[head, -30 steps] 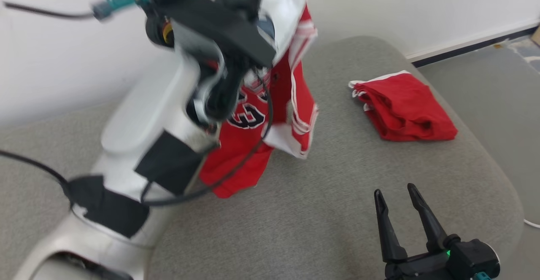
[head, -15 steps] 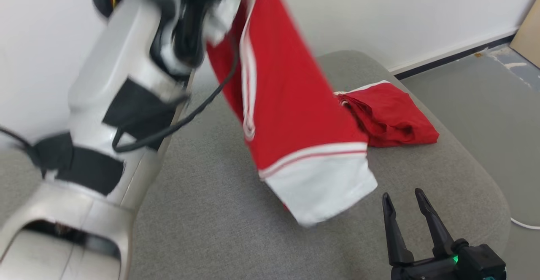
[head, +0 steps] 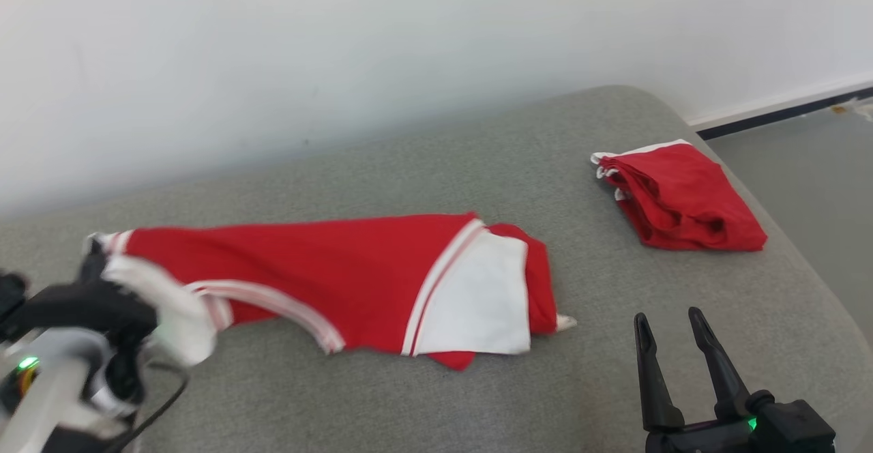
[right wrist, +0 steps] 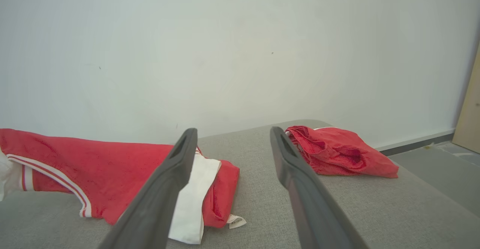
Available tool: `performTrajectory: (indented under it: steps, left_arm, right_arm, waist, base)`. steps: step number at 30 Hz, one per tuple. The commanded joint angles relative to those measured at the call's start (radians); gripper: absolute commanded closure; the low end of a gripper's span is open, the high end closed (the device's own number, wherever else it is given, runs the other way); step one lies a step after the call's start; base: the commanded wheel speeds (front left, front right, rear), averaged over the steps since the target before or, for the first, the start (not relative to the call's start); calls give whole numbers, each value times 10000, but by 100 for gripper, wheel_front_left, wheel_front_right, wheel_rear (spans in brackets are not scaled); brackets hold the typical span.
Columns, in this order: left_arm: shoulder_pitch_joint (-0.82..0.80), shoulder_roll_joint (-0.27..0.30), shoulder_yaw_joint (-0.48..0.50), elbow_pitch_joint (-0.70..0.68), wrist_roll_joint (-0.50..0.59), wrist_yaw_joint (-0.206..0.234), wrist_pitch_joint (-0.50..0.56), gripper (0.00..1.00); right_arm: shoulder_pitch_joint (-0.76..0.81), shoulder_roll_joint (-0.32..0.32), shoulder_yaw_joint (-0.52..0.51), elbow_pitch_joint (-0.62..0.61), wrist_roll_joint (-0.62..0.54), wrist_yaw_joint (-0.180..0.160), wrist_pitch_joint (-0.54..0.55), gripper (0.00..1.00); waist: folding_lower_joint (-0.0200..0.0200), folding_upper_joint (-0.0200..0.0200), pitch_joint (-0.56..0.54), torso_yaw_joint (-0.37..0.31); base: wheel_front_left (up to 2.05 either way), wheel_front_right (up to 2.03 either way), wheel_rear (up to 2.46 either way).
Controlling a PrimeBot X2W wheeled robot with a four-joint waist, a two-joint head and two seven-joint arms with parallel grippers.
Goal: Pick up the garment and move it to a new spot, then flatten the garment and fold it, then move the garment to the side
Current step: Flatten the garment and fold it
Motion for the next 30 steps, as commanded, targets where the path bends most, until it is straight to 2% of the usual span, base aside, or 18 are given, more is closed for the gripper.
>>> performTrajectory:
  steps: [1,2,3,4,5,7,9,12,14,17,20,21,30]
  left_arm:
    - [428,237,405,-300,317,82,-70,100]
    - [1583,447,1386,-1313,1369,358,-61,90]
    - [1953,482,1648,-1704,1784,422,-62,78]
    - [2306,496,1890,-2117,2223,480,-64,57]
    - [2665,493,2055,-2515,2686,517,-63,0]
    - [3321,314,2282,-3337,3612,720,-61,0]
    - [4440,86,2553,-5044,5440,1139,-57,0]
    - [5077,30,2402,-6158,6918,1420,-58,0]
    - [5413,176,2030,-6747,7957,1423,-58,0]
    - [5702,500,1000,-7163,9456,1123,-57,0]
    - [5740,765,-78,-6912,10589,815,-57,0]
    - [5591,931,-679,-6432,11184,584,-59,0]
    - [4279,483,-2091,-4165,12173,-58,-35,0]
  right_arm:
    - [90,12,-37,-39,-56,-26,-9,0]
    - [154,12,-66,-49,-86,-26,-7,0]
    - [154,14,-68,-47,-100,-26,-9,0]
    - [147,12,-48,-46,-103,-26,-7,0]
    - [139,11,-18,-41,-115,-26,-9,0]
    - [110,11,16,-32,-118,-26,-9,0]
    - [43,11,55,-41,-119,-26,-9,0]
    - [51,11,60,-44,-139,-26,-9,0]
    - [56,11,84,-33,-160,-26,-9,0]
    - [46,11,125,-25,-177,-26,-9,0]
    - [17,11,159,-10,-208,-26,-9,0]
    - [-29,12,179,-1,-224,-26,-7,0]
    - [-118,4,191,-23,-248,-26,-9,0]
  waist:
    - [0,0,90,203]
    - [0,0,158,422]
    - [0,0,177,490]
    - [0,0,193,544]
    - [0,0,208,587]
    - [0,0,230,666]
    - [0,0,273,748]
    - [0,0,279,767]
    - [0,0,286,750]
    - [0,0,307,701]
    - [0,0,341,628]
    - [0,0,383,548]
    - [0,0,612,346]
  base:
    - [0,0,0]
    - [0,0,0]
    - [0,0,0]
    - [0,0,0]
    - [0,0,0]
    - [0,0,0]
    - [0,0,0]
    - [0,0,0]
    - [0,0,0]
    - [0,0,0]
    - [0,0,0]
    - [0,0,0]
    - [0,0,0]
